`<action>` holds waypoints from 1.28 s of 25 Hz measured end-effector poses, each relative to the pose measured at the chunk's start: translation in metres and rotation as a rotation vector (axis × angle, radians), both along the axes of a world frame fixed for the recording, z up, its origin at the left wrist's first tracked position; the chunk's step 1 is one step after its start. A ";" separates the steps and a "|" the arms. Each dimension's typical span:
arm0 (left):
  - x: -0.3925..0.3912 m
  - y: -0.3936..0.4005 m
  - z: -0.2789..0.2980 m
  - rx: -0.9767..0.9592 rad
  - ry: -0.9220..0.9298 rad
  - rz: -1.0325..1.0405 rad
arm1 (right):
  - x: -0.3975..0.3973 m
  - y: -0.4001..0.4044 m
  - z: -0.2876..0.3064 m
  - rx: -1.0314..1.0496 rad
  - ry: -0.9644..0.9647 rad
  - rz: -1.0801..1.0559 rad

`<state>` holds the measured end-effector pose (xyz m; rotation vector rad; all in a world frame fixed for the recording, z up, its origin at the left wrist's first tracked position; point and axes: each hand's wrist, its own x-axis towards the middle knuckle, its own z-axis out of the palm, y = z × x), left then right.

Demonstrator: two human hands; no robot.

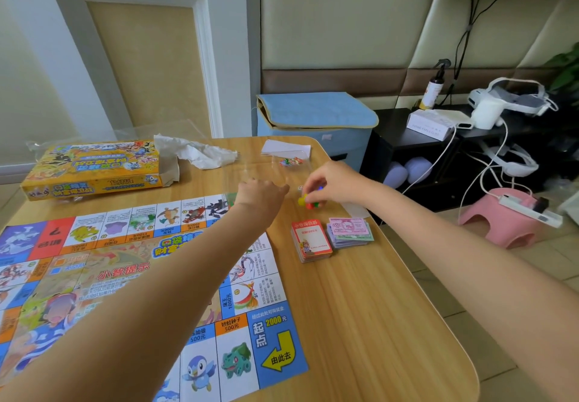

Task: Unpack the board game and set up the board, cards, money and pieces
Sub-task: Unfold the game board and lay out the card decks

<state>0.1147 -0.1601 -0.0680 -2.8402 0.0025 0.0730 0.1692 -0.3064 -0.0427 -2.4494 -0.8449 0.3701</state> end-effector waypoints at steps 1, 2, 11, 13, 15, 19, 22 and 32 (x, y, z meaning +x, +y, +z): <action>-0.001 0.001 0.001 0.002 0.000 -0.007 | -0.002 0.001 -0.005 -0.058 -0.032 0.034; -0.001 0.001 0.002 0.002 -0.003 -0.018 | -0.004 0.003 -0.010 -0.100 -0.069 0.071; -0.003 0.001 0.000 0.016 -0.036 -0.050 | 0.009 0.019 0.004 0.024 -0.238 -0.148; -0.003 0.001 0.000 0.015 -0.029 -0.057 | 0.015 0.032 -0.002 -0.151 -0.254 -0.176; -0.002 0.002 -0.001 0.010 -0.027 -0.051 | 0.021 0.042 -0.004 -0.229 -0.203 -0.229; -0.003 0.001 -0.001 0.009 -0.024 -0.050 | 0.028 0.043 -0.001 -0.229 0.017 -0.281; -0.003 0.002 0.001 0.029 -0.024 -0.052 | 0.027 0.039 -0.002 -0.180 0.070 -0.272; -0.003 0.003 0.009 0.067 0.004 -0.071 | -0.004 0.014 0.004 -0.005 -0.002 -0.119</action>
